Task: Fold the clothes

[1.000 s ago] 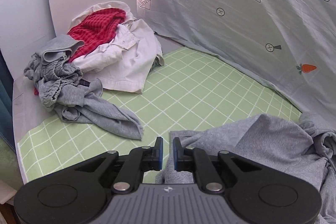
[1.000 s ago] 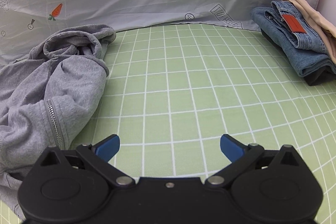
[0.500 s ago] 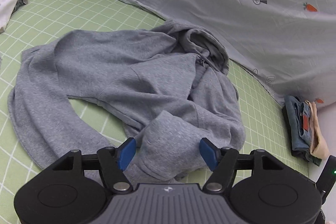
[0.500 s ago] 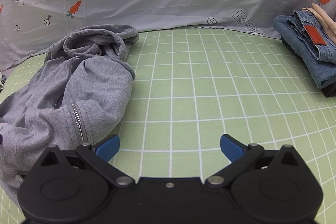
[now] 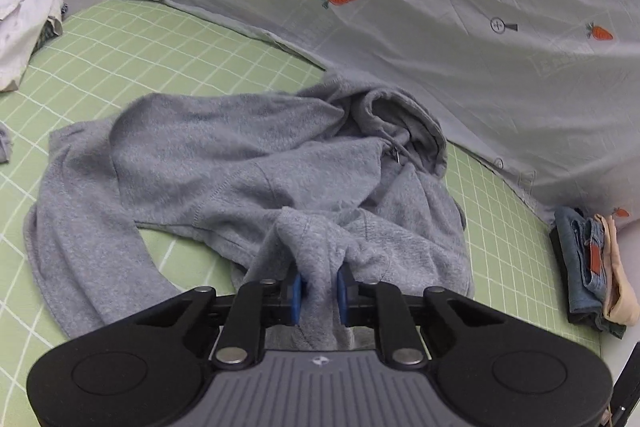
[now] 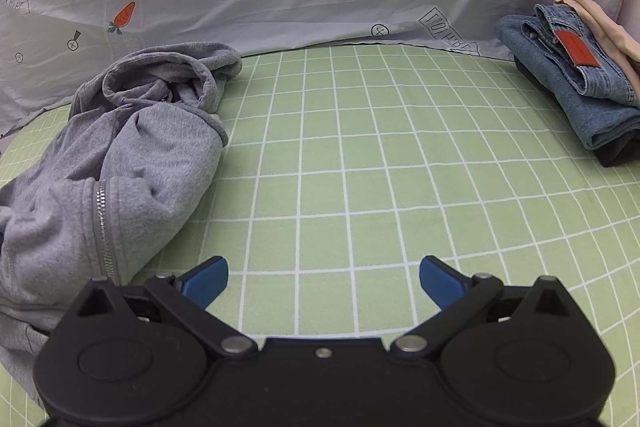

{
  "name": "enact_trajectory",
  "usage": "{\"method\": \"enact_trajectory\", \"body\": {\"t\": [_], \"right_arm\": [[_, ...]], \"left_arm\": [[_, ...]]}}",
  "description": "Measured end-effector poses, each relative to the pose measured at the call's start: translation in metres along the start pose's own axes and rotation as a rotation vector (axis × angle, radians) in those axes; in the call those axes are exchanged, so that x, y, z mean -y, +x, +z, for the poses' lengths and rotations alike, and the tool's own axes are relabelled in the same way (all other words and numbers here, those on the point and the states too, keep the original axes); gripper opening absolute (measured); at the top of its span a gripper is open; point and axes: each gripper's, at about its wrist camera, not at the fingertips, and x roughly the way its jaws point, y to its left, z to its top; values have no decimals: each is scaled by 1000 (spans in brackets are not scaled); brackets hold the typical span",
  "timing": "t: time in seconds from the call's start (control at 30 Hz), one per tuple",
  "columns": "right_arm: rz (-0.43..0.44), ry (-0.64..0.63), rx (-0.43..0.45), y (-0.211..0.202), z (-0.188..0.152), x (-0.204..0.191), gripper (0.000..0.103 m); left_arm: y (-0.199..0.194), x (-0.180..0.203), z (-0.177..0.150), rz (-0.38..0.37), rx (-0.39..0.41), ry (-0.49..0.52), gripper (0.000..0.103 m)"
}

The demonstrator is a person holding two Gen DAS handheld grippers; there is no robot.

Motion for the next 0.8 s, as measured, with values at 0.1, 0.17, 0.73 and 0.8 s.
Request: {"method": "enact_trajectory", "body": {"t": [0.1,0.17,0.73,0.8], "right_arm": [[-8,-17,9,-1,-1,-11,103],[-5,-25,8,0,-4,-23,103],[206,-331,-3,22,5,-195,87],[234,-396,-30,35,9,-206,58]], "left_arm": [[-27,-41,30,121,126,-120,19],[-33,-75,44,208,155,-188,19],[-2,-179,63,161,-48,-225,20],[5,-178,72,142,-54,-218,19]]}}
